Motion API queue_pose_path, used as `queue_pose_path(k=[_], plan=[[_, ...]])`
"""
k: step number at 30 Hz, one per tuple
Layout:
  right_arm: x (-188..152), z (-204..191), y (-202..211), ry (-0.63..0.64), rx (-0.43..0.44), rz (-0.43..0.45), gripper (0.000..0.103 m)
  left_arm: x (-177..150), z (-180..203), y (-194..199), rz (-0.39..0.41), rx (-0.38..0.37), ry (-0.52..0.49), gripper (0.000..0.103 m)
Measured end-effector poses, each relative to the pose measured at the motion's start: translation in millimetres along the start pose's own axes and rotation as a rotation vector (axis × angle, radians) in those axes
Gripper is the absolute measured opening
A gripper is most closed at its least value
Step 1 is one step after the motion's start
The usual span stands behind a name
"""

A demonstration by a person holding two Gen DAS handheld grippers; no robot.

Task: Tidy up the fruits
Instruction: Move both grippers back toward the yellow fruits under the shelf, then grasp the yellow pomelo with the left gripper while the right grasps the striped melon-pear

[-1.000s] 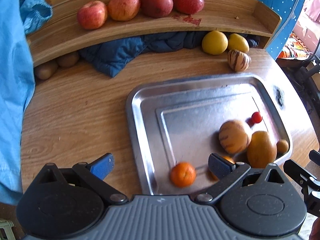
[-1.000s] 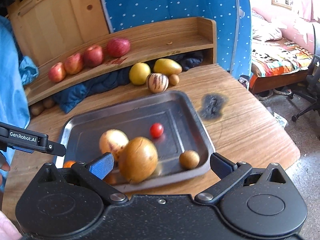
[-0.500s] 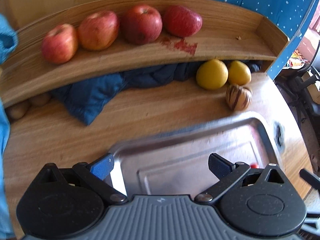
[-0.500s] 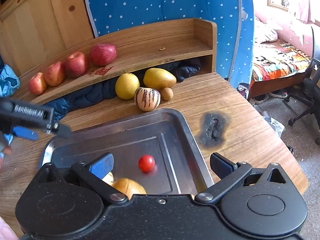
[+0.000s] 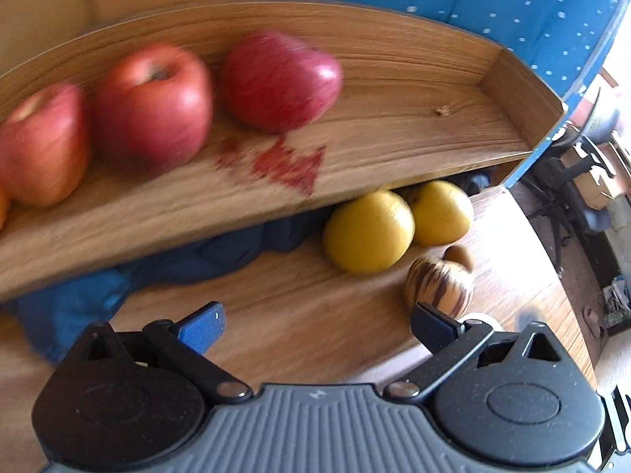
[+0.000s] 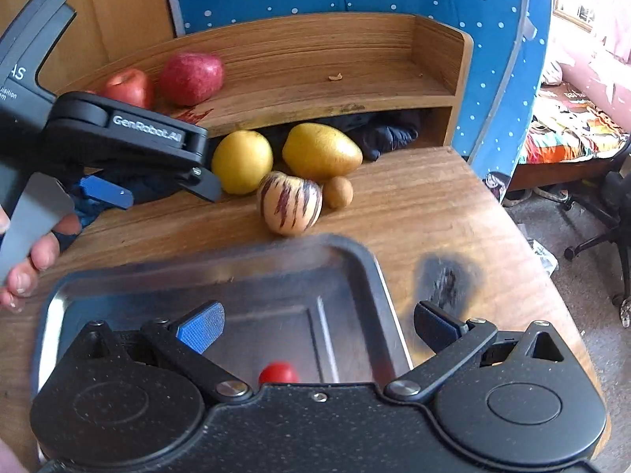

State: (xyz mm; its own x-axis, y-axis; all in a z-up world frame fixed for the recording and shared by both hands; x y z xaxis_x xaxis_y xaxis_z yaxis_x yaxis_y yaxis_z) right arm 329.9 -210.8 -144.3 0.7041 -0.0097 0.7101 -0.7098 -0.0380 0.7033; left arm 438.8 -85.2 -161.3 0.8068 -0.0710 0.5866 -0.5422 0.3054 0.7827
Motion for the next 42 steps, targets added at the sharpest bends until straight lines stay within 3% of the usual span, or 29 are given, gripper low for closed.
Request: queue_pose_path(k=[12, 21, 24, 33, 39, 42], plan=[[25.0, -6.7, -39.4, 0.033, -0.049, -0.006, 0.102, 20.2, 18.2, -34.7, 0.01, -0.088, -0.059, 0.102], [29.4, -16.5, -54.7, 0.082, -0.051, -0.012, 0.102, 21.8, 17.9, -44.1, 0.0, -0.137, 0.05, 0.102], [30.6, -15.2, -59.7, 0.095, -0.062, -0.016, 0.102, 18.6, 14.4, -47.0, -0.014, -0.143, 0.13, 0.102], [40.9, -20.9, -72.6, 0.151, -0.059, 0.001, 0.101, 21.9, -1.0, -52.0, 0.012, -0.131, 0.283, 0.102], [47.6, -31.3, -80.2, 0.213, -0.037, 0.026, 0.087, 23.3, -8.5, -50.3, 0.016, -0.136, 0.354, 0.102], [47.1, -32.1, -84.5, 0.167, -0.01, 0.012, 0.08, 21.8, -15.1, -46.5, 0.018, -0.137, 0.375, 0.101]])
Point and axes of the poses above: each gripper's, at about its wrist camera, not at the fingertips, and y roughly against the way its jaws point, z to its right, x to its top, the point moved 10 cm from there along -y, roughly the way its jaws point, and after that the axes turned 9 degrees about z, right-handed, at the moved point
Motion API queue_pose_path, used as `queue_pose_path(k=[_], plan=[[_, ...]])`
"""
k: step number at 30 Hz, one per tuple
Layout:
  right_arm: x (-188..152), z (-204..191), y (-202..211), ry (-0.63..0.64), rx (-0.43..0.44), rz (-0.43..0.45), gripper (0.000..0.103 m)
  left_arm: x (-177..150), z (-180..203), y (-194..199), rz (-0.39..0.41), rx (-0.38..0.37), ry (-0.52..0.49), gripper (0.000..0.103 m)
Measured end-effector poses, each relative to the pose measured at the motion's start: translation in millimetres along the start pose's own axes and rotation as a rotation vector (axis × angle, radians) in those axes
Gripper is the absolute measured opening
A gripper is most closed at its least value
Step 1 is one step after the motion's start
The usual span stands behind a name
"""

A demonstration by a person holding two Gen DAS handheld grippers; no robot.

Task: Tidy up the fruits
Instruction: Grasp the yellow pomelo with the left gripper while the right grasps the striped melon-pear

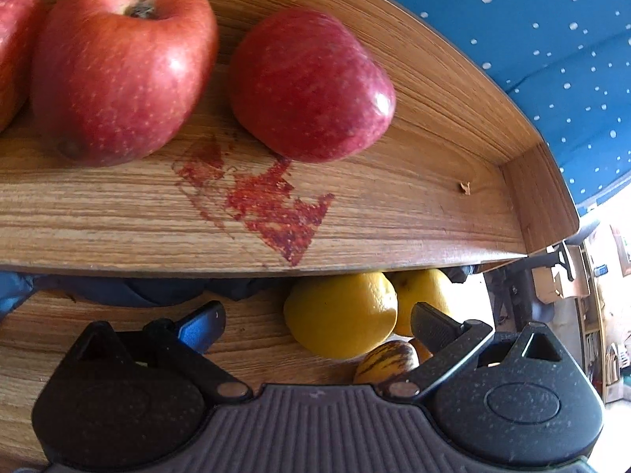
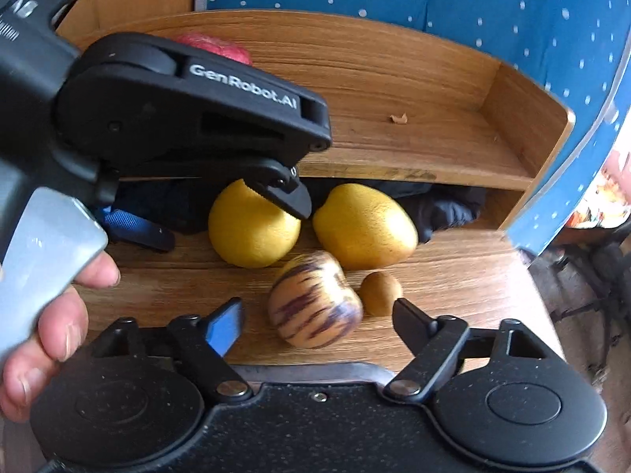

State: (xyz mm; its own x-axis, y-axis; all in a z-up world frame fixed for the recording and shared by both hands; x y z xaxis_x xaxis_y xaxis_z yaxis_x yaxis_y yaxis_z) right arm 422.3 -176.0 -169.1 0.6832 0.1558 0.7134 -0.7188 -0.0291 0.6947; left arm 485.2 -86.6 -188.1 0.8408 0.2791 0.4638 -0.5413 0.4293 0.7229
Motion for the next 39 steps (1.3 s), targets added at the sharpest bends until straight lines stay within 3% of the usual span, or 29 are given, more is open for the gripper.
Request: queue_pose_path(k=[7, 14, 18, 39], plan=[[3.1, 0.4, -6.4, -0.064, 0.031, -0.002, 0.072, 1.0, 0.8, 1.2, 0.013, -0.01, 0.013, 0.093], [-0.1, 4.0, -10.0, -0.085, 0.028, -0.012, 0.053, -2.1, 9.3, -5.4, 0.013, -0.03, 0.011, 0.078], [-0.6, 4.2, -8.8, -0.092, 0.033, -0.01, 0.053, -3.7, 14.3, -10.6, 0.017, -0.039, 0.016, 0.069], [-6.1, 0.5, 26.3, -0.083, 0.055, 0.064, 0.053, -20.6, 14.4, 7.3, 0.034, -0.053, -0.008, 0.067]])
Point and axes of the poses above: each gripper's, at about its wrist camera, not at the fingertips, and y roughly against the way its jaws point, z to its right, x to its top, the point moved 10 cm from there along -y, roughly the way its jaws point, and after that the axes turned 9 degrees about z, right-handed, at the moved point
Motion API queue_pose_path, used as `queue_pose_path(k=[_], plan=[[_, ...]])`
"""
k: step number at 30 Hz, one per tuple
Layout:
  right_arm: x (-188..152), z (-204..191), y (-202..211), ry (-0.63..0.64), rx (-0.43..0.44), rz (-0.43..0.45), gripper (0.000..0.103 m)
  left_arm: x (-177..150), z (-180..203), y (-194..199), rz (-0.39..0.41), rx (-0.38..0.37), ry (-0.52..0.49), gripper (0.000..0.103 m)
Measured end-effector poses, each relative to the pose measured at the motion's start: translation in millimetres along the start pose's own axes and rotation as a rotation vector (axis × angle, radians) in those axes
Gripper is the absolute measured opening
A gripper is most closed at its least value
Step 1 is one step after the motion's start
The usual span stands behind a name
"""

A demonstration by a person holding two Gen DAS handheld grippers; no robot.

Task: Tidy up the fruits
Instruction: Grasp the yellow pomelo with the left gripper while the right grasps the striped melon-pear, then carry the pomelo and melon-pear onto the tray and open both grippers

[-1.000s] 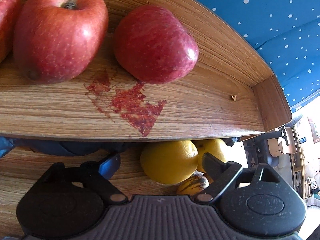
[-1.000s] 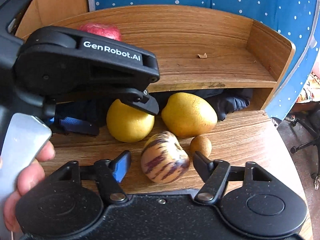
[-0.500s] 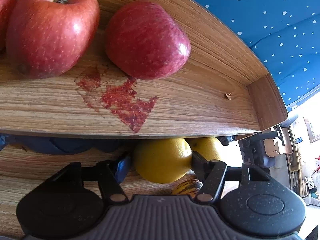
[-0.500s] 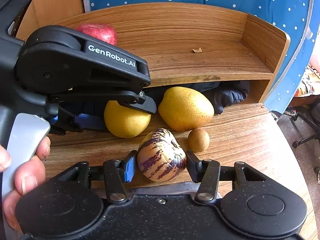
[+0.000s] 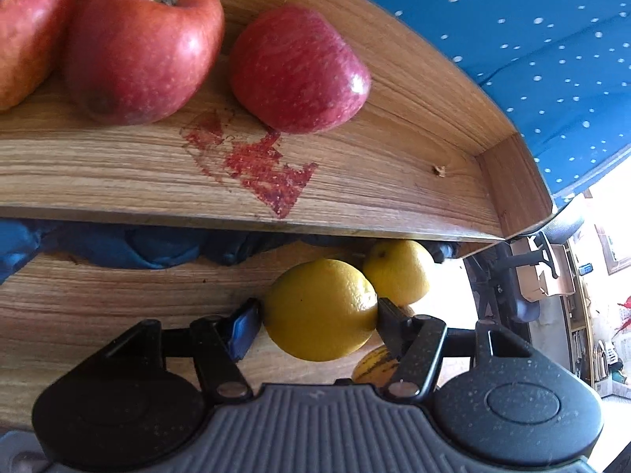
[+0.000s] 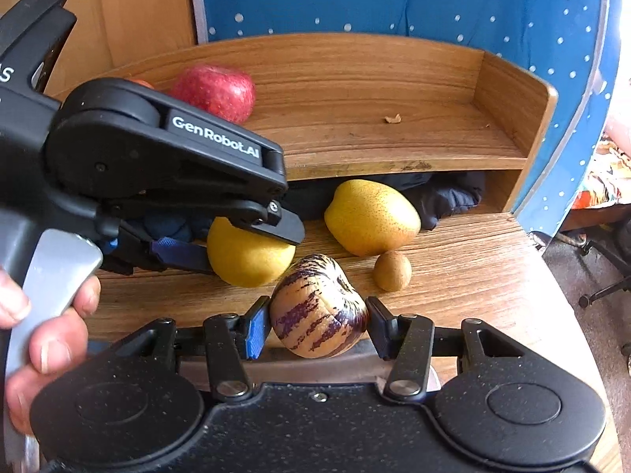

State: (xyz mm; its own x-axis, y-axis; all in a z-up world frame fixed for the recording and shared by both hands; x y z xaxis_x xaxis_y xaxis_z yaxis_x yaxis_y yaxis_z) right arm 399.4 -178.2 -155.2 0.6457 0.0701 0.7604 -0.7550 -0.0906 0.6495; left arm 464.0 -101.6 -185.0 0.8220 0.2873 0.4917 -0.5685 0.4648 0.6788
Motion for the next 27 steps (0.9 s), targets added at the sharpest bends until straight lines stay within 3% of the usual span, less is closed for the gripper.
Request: queue_pose_path(k=[8, 15, 22, 27], plan=[[-10.1, -1.3, 41.1, 0.041, 0.007, 0.027, 0.053, -10.7, 6.4, 27.0, 0.003, -0.021, -0.059, 0.067], [-36.4, -3.0, 68.1, 0.031, 0.025, -0.008, 0.053, -44.5, 1.3, 60.1, -0.048, -0.014, -0.155, 0.067], [-53.4, -1.3, 72.8, 0.01, 0.018, -0.036, 0.053, -77.3, -13.9, 73.4, -0.132, 0.023, -0.148, 0.067], [-55.6, -4.6, 70.4, 0.035, 0.022, -0.04, 0.053, -82.1, -23.0, 75.3, -0.147, 0.068, -0.156, 0.067]])
Point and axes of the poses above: each gripper's, at about its wrist camera, not at the fingertips, and y roughly against the way its jaws point, z to its right, x to its top, the point moved 10 cm from there along -y, roughly the way its jaws point, and after that the axes turned 9 degrees about z, right-handed, at the moved point
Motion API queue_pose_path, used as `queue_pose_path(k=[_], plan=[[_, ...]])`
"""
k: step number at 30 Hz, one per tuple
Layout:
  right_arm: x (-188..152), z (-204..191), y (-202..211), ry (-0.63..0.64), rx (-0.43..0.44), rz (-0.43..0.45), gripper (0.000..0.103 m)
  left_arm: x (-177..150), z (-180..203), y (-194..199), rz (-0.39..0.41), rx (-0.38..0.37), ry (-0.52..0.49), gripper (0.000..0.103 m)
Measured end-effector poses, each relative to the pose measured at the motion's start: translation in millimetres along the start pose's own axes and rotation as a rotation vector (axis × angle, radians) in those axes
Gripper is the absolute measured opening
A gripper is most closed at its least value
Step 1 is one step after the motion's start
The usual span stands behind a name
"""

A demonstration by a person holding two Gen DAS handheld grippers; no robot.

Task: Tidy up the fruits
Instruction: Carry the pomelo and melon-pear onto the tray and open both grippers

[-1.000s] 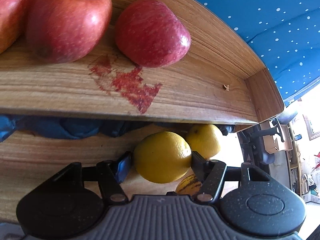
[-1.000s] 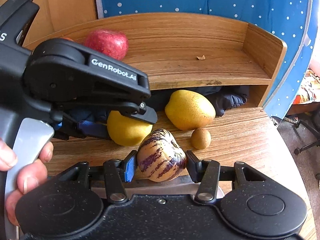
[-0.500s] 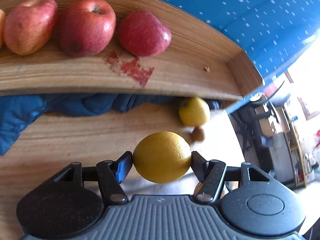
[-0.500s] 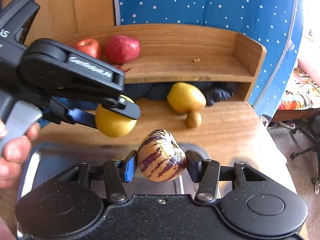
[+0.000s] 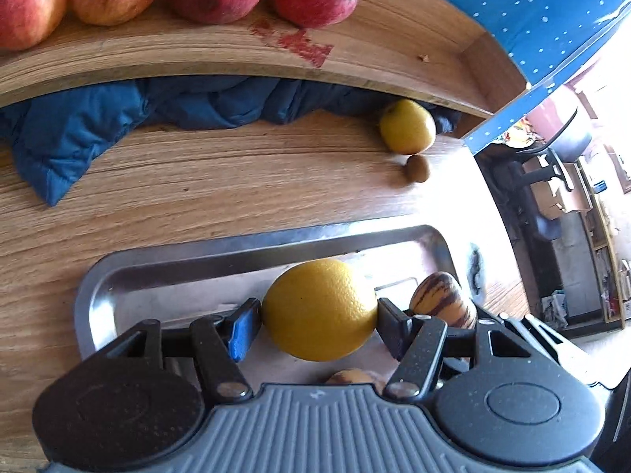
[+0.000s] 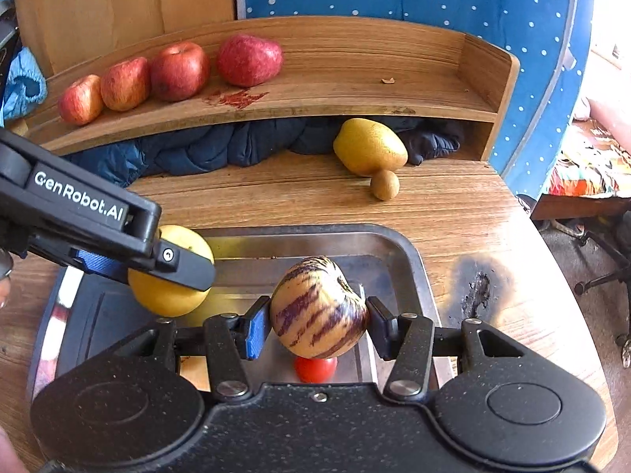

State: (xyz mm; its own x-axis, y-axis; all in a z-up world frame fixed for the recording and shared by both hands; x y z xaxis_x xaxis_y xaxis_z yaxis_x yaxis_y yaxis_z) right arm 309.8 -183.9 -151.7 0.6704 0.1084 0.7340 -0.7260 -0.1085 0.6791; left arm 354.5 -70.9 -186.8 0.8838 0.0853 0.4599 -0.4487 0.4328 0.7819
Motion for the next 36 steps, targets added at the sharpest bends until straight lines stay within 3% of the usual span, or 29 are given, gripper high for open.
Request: queue_pose_path(k=[10, 16, 26, 29, 36], plan=[[4.2, -7.7, -10.4, 0.044, 0.017, -0.009, 0.054, -7.1, -9.3, 3.6, -0.008, 0.042, 0.002, 0.068], [6.2, -9.4, 7.2, 0.036, 0.024, 0.028, 0.073, -10.8, -9.3, 10.4, -0.001, 0.07, 0.019, 0.068], [-9.0, -0.9, 75.0, -0.065, 0.003, 0.133, 0.101, -27.0, 0.1, 43.2, 0.073, 0.13, -0.022, 0.096], [-23.1, 0.7, 94.9, -0.092, 0.0, 0.135, 0.102, -38.2, 3.5, 55.0, 0.093, 0.147, -0.046, 0.102], [-56.9, -3.2, 125.8, -0.133, 0.012, 0.108, 0.102, -78.0, -0.3, 83.3, 0.098, 0.186, -0.057, 0.102]])
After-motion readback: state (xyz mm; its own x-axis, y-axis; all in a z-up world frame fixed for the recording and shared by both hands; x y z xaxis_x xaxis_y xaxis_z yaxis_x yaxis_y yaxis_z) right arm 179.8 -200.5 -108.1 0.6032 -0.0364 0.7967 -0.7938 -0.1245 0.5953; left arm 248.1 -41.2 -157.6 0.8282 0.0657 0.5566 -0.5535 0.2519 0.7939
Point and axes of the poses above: each gripper's, at about its wrist camera, not at the fingertips, and y roughly against the way its jaws point, z to its right, x to its top, the point moved 10 cm from there along -y, roughly the way its jaws point, and after that the axes turned 9 degrees about z, right-handed, at the moved point
